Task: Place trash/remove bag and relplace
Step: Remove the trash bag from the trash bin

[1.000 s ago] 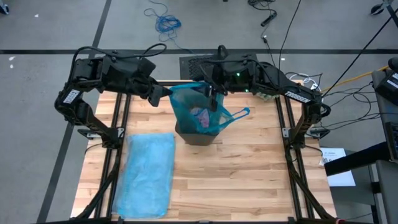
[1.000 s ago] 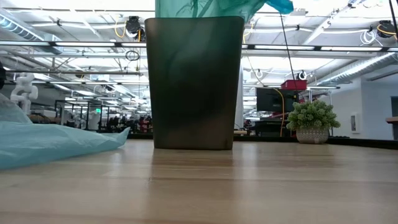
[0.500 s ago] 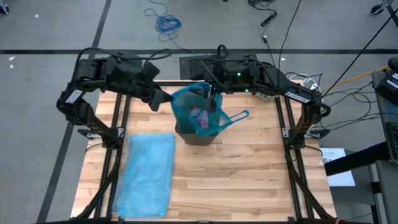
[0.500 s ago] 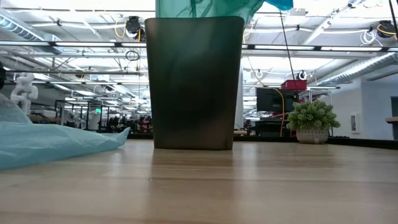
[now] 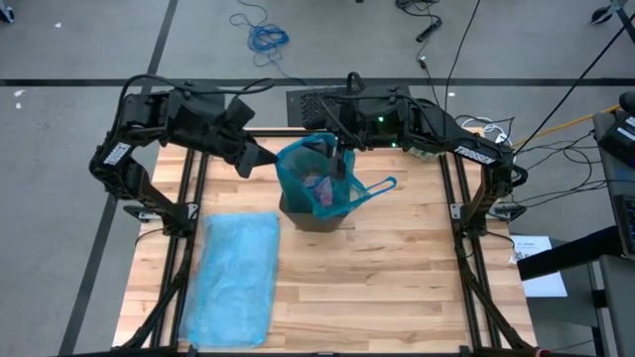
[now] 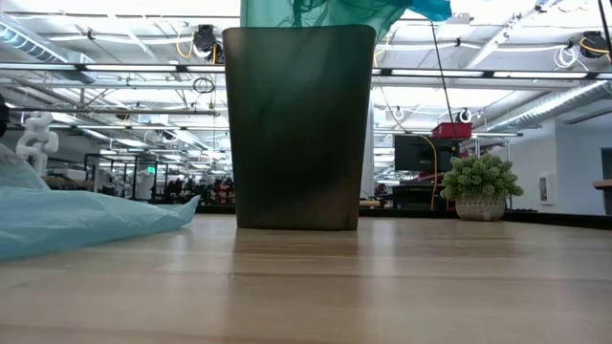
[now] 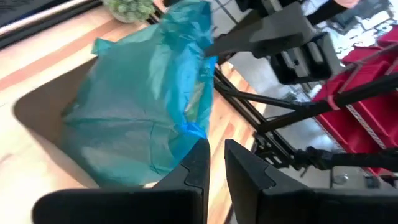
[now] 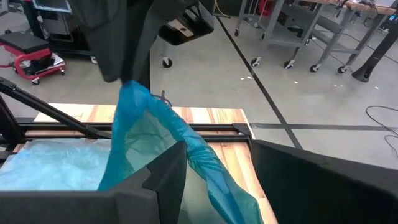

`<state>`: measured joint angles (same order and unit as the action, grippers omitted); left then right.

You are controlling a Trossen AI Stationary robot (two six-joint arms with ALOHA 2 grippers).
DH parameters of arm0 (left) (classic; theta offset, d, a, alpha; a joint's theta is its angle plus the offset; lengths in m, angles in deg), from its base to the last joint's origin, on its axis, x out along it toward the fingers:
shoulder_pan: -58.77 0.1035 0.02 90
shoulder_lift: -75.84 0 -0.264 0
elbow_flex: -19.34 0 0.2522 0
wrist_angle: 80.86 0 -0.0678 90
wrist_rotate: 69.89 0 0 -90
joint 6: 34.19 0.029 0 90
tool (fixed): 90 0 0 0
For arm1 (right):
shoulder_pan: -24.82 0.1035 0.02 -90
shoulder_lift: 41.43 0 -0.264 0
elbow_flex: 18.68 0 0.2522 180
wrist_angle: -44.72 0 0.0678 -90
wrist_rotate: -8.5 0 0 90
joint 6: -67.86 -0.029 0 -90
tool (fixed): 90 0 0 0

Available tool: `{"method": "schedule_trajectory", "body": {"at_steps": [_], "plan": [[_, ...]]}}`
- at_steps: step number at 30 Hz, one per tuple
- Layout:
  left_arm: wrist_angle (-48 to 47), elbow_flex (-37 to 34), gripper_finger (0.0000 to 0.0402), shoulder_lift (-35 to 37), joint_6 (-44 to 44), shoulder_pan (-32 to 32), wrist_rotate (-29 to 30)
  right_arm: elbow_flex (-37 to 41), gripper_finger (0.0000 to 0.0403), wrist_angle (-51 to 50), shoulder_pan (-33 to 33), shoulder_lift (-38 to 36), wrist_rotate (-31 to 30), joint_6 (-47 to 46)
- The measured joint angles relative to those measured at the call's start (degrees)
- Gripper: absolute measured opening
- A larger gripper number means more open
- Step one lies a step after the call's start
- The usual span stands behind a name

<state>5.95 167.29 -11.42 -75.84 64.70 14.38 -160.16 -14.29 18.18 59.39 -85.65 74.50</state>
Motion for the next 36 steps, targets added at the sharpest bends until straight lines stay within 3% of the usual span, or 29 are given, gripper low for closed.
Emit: {"method": "schedule_trajectory", "body": {"at_steps": [5, 10, 13, 18, 21, 30, 33, 36], "plan": [[1.9, 0.0, 0.0044, 0.0, 0.0, 0.0, -1.1, 0.0, 0.0174, 0.0, 0.0, 0.0, 0.0, 0.0], [1.8, 0.0, 0.0007, 0.0, 0.0, 0.0, -1.1, 0.0, 0.0174, 0.0, 0.0, 0.0, 0.0, 0.0], [1.8, 0.0, 0.0005, 0.0, -0.3, 0.0, -1.0, 0.0, 0.0174, -0.1, 0.0, 0.0, 0.0, 0.0], [-2.9, 0.0, 0.0002, 0.9, -3.7, -0.5, 3.0, 0.0, 0.0174, -0.5, 0.0, 0.0, 0.0, 0.0], [-10.7, 0.0, 0.0001, 1.2, -5.8, -1.5, 5.2, 0.0, 0.0174, -1.0, 0.0, 0.0, 0.0, 0.0], [-10.5, -0.5, 0.0001, 0.8, -7.5, -2.9, 11.8, 0.0, 0.0174, -1.3, 0.0, 0.0, -0.1, 0.2], [-9.8, -0.5, 0.0001, 0.7, -7.3, -2.3, 11.3, 0.0, 0.0174, -1.3, 0.0, 0.0, -0.1, 0.3], [-3.2, -0.5, 0.0000, 0.9, -4.5, -1.4, 7.0, 0.0, 0.0174, -1.3, 0.0, 0.0, -0.1, 0.9]]}}
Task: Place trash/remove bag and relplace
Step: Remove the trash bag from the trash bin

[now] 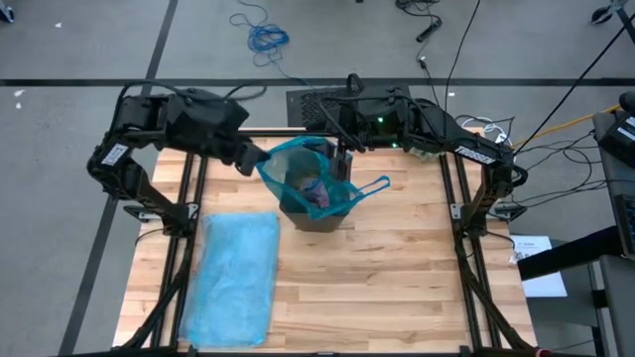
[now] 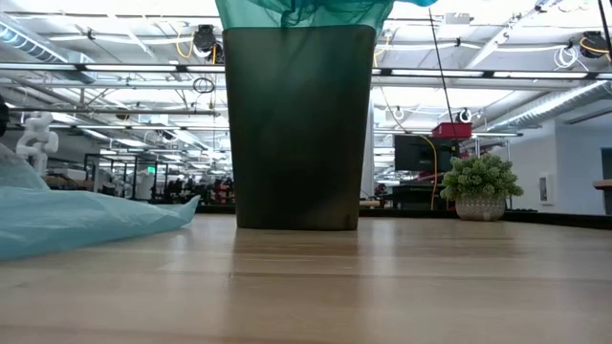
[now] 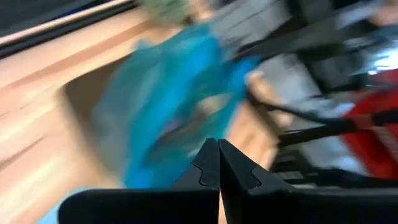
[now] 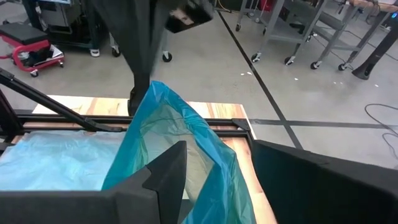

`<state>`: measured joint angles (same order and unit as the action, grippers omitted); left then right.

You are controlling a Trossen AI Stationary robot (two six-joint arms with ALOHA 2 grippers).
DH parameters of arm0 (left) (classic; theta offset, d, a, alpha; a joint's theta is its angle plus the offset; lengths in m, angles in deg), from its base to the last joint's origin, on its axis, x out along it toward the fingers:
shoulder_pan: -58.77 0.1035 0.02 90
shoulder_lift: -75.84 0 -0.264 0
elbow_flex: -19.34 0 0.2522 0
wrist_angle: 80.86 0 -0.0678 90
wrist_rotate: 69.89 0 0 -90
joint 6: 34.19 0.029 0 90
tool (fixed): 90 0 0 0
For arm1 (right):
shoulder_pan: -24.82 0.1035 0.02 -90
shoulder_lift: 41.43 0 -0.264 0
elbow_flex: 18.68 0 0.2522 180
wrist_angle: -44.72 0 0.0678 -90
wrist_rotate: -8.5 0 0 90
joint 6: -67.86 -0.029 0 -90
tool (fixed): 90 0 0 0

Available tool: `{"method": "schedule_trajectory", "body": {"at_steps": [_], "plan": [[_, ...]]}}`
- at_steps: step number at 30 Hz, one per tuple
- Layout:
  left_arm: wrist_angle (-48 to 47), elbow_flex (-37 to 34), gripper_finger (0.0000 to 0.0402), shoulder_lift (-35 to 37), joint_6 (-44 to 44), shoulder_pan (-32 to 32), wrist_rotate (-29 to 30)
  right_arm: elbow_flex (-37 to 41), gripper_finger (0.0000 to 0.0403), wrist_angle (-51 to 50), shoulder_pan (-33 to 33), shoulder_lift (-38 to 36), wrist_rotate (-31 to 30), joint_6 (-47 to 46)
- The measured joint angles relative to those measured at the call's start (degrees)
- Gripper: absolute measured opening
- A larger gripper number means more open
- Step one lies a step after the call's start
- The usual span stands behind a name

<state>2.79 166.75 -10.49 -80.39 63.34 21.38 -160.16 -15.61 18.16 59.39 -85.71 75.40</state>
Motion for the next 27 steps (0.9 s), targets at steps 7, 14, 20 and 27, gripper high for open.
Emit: {"method": "schedule_trajectory", "body": {"at_steps": [7, 14, 20, 27], "plan": [[15.7, 0.0, 0.0004, 0.3, 7.1, 3.3, -17.3, 0.0, 0.0174, 0.0, 0.0, 0.0, 0.0, 1.1], [-7.9, 1.0, 0.0001, 0.0, -0.2, 4.1, -17.7, 0.0, 0.0174, -0.2, 0.0, 0.0, 0.0, 1.0], [-7.4, 0.7, 0.0001, -2.5, -4.7, 0.2, -5.9, 0.0, 0.0174, -2.6, 0.0, 0.0, 0.0, 0.7], [-7.0, 0.7, 0.0000, -3.3, -4.0, -1.0, -4.5, 0.0, 0.0171, -4.1, -0.5, 1.4, 0.0, 0.5]]}}
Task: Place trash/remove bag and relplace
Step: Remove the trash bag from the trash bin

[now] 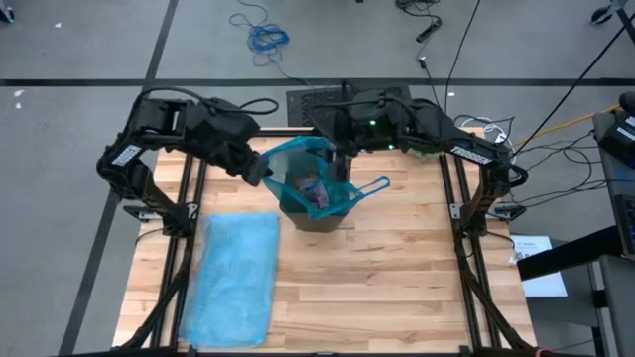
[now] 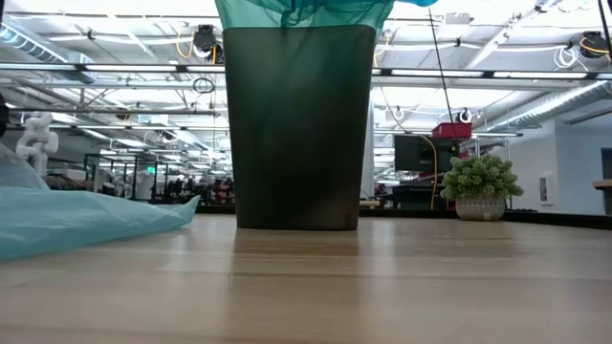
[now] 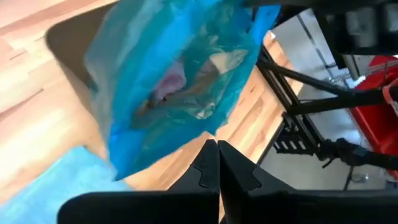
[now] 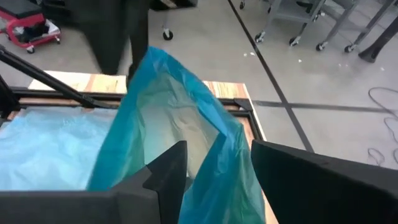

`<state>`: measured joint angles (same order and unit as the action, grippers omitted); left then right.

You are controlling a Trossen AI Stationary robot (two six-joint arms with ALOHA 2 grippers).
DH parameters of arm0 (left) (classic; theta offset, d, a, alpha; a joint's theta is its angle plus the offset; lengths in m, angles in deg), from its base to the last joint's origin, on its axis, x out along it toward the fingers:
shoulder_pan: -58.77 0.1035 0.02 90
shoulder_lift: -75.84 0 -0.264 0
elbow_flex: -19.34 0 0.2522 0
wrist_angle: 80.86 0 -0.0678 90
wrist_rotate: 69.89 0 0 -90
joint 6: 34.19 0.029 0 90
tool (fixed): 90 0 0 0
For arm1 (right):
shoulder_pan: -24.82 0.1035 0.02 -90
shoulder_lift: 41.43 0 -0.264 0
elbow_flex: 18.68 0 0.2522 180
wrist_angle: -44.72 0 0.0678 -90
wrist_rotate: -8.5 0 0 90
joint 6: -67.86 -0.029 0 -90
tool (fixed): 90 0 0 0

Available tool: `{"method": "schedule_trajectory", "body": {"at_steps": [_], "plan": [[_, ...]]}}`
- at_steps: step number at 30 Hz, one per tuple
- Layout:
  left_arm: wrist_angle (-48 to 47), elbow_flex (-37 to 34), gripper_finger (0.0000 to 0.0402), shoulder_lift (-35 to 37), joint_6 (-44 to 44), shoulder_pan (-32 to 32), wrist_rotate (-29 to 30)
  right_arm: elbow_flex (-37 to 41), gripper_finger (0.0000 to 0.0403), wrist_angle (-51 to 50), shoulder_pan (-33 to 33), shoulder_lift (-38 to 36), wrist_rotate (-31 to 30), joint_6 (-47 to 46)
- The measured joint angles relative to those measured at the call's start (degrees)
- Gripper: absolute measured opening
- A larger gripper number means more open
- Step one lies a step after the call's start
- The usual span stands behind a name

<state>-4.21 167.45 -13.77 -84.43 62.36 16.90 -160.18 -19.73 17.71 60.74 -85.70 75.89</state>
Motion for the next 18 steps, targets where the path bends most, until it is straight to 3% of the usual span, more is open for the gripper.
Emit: {"method": "schedule_trajectory", "body": {"at_steps": [4, 9, 13, 18], "plan": [[5.2, 0.6, 0.0000, 0.2, 1.2, 0.0, -0.1, 0.0, 0.0133, -1.5, -0.7, 2.2, -0.5, -0.3], [14.7, 0.6, 0.0000, 2.1, 2.2, 0.0, 0.5, 0.0, 0.0015, -9.3, -2.2, 2.8, -4.8, 1.9], [17.2, 0.7, 0.0000, 3.9, 4.3, 0.0, 5.9, 0.0, 0.0004, -15.7, -3.8, 2.2, -5.1, 1.7], [6.0, 0.7, 0.0000, 4.9, 5.7, 0.2, 14.1, 0.0, 0.0001, -20.2, -4.0, 0.4, -4.8, 1.8]]}}
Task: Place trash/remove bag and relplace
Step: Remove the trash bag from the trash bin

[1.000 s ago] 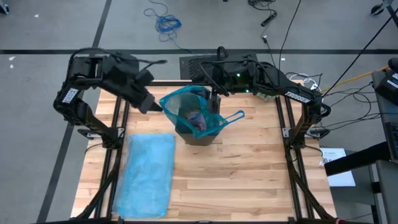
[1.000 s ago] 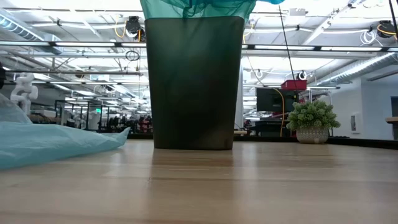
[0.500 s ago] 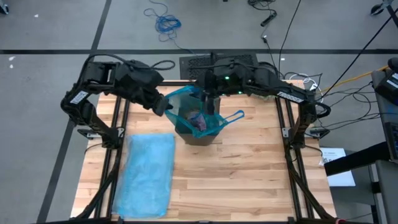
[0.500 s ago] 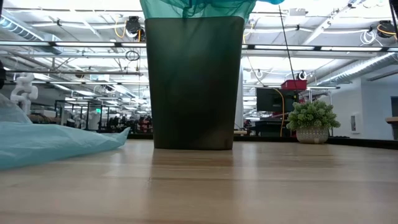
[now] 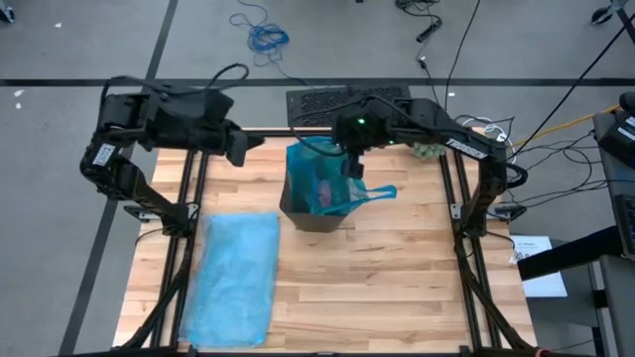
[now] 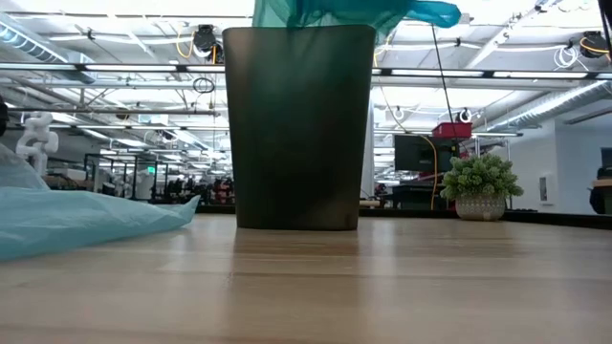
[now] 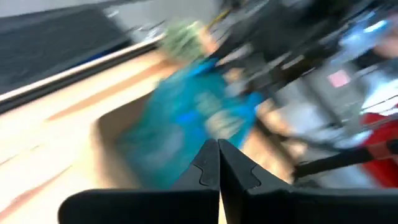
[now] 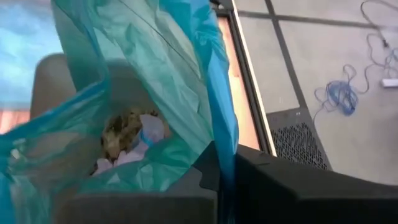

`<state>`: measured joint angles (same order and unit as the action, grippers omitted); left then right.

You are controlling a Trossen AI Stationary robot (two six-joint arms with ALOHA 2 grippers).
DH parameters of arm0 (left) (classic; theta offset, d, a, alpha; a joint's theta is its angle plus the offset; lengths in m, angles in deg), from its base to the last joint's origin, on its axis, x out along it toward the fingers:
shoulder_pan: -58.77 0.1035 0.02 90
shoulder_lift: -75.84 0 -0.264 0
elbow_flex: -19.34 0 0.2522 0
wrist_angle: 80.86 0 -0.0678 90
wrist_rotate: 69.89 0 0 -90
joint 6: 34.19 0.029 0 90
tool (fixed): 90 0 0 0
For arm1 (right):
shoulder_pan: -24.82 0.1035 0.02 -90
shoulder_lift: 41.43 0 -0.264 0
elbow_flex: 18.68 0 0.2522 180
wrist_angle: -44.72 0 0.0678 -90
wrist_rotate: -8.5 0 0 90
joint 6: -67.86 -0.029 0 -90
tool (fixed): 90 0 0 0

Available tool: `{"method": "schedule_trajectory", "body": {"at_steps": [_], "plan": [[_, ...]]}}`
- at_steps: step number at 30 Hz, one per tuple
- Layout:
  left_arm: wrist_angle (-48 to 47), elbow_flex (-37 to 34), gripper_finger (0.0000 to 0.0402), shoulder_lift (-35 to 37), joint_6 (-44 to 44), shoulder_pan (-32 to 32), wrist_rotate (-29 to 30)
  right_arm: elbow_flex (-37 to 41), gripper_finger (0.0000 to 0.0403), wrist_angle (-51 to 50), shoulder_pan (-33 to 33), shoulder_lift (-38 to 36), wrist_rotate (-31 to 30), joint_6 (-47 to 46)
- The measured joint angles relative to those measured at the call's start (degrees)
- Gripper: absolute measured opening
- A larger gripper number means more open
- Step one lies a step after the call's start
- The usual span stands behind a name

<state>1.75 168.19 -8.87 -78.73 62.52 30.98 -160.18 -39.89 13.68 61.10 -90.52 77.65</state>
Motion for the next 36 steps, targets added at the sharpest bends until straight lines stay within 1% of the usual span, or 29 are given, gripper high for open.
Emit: {"method": "schedule_trajectory", "body": {"at_steps": [2, 5, 11, 14, 17, 19, 25, 32, 36], "plan": [[-4.4, -0.1, 0.0001, -0.4, 0.0, 0.4, 0.1, 0.0, 0.0000, 0.8, 0.3, -0.6, 0.0, 0.0], [-3.9, -0.1, 0.0013, -1.6, 0.4, 1.2, -2.5, 0.0, 0.0000, 2.2, 0.7, -1.0, 0.3, -0.1], [-1.5, -0.1, 0.0074, -3.0, 0.5, 3.3, -6.6, 0.0, 0.0000, 3.4, 1.2, -1.0, 0.3, -0.1], [-1.6, -0.1, 0.0106, -3.0, 0.5, 4.4, -7.1, 0.0, 0.0000, 3.7, 1.5, -1.0, 0.4, 0.0], [-1.8, -0.1, 0.0127, -3.0, 0.5, 5.3, -8.3, 0.0, 0.0000, 3.8, 1.8, -1.0, 0.4, 0.1], [-1.7, -0.1, 0.0131, -3.2, 0.1, 5.7, -10.0, 0.0, 0.0000, 3.9, 1.9, -1.0, 0.3, 0.2], [-2.6, -0.3, 0.0131, -4.8, 0.4, 6.0, -12.2, 0.0, 0.0000, 4.7, 2.3, -1.0, 0.3, 0.3], [-5.6, -0.4, 0.0132, -6.1, 2.0, 7.3, -12.3, 0.0, 0.0000, 4.7, 2.4, -1.0, 0.3, 0.3], [-5.4, -0.4, 0.0132, -6.2, 3.3, 8.5, -11.7, 0.0, 0.0000, 4.7, 2.6, -1.0, 0.3, 0.3]]}}
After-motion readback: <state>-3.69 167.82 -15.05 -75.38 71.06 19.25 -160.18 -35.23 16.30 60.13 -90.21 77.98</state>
